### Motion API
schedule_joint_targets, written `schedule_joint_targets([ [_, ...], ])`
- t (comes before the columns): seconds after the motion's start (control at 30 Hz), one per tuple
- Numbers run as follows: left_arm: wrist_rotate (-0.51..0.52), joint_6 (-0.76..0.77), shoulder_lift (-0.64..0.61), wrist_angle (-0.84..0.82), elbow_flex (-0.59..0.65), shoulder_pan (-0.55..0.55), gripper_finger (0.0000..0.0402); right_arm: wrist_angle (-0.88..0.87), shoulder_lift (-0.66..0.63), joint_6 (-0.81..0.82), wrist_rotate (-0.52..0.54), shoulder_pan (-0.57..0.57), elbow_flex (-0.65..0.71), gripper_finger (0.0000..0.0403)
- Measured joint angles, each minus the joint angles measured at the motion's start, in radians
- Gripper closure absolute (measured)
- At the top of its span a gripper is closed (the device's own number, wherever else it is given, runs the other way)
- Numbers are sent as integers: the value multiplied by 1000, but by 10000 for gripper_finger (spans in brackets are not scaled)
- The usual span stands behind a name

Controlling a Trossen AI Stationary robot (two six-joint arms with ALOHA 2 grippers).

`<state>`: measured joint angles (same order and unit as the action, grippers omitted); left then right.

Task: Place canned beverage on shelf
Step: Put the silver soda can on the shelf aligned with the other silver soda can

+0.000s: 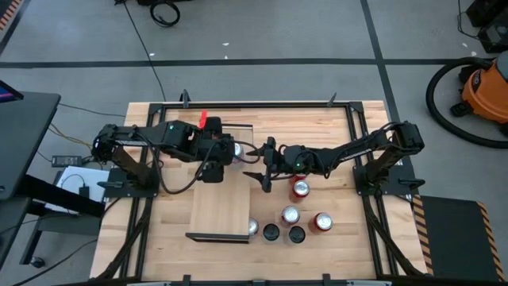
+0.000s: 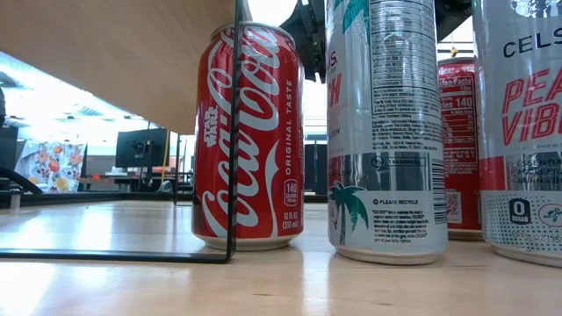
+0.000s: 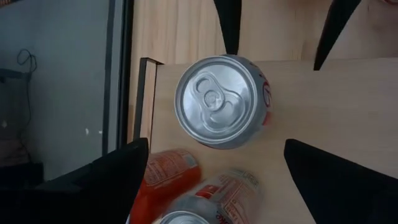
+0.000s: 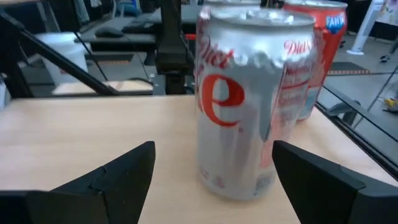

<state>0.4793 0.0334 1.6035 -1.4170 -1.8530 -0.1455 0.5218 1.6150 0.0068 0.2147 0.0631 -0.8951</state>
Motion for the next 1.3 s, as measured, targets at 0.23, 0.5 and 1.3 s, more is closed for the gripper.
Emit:
schedule_joint_targets([
  [0.23, -2, 5, 0, 0, 0, 0, 15, -25, -13, -35, 123, 0, 0, 69],
  [0.5, -26, 41, 0, 9, 0, 0, 15, -36, -14, -36, 303, -1, 0, 69],
  [1.3, 23, -28, 0, 15, 0, 45, 15, 35, -14, -2, -39, -13, 1, 69],
])
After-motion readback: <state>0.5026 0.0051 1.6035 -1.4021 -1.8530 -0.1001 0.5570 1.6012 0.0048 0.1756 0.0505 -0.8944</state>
